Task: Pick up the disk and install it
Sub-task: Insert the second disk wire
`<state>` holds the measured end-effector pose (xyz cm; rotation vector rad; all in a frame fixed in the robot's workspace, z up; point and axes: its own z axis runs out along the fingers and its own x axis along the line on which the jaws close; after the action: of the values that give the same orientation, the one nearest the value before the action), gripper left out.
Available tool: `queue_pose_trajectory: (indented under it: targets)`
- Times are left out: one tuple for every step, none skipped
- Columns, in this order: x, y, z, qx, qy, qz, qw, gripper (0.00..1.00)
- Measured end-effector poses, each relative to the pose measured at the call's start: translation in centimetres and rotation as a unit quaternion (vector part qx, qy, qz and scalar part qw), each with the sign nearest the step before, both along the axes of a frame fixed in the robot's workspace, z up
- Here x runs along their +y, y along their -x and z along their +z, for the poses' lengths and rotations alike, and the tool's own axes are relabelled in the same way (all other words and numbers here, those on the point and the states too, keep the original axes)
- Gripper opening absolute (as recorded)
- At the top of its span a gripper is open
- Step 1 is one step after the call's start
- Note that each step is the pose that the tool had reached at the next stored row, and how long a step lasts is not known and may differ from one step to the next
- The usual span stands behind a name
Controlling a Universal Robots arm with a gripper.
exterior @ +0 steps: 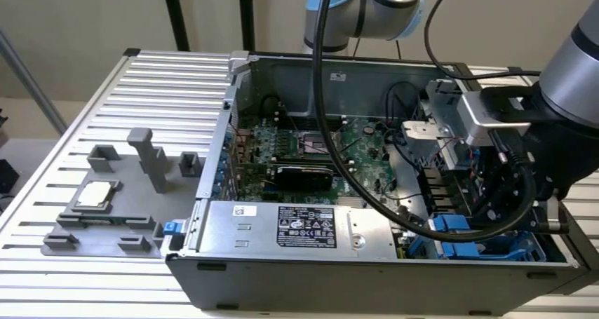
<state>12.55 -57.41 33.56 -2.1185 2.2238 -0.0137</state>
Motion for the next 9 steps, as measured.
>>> queue_pose_trajectory:
  targets:
    - [-0.01,0.0,0.01,-0.0002,-0.0005,0.0,1.0,1.0]
    - [-0.02,0.0,0.11,-0.0001,-0.001,0.0,1.0,1.0]
    - [-0.05,0.0,0.34,0.0,-0.0014,0.0,1.0,1.0]
    - [-0.08,0.0,0.71,0.0,-0.0012,0.0,1.0,1.0]
    - [-0.12,0.0,1.13,0.0,-0.0014,0.0,1.0,1.0]
    - [-0.17,0.1,1.48,0.0,-0.0018,0.0,1.0,1.0]
    - [-0.21,0.2,1.76,0.0,-0.0021,0.0,1.0,1.0]
    - [-0.25,0.5,1.93,-0.0001,-0.0029,0.0,1.0,1.0]
    - [-0.28,0.9,2.02,-0.0001,-0.0037,0.0,1.0,1.0]
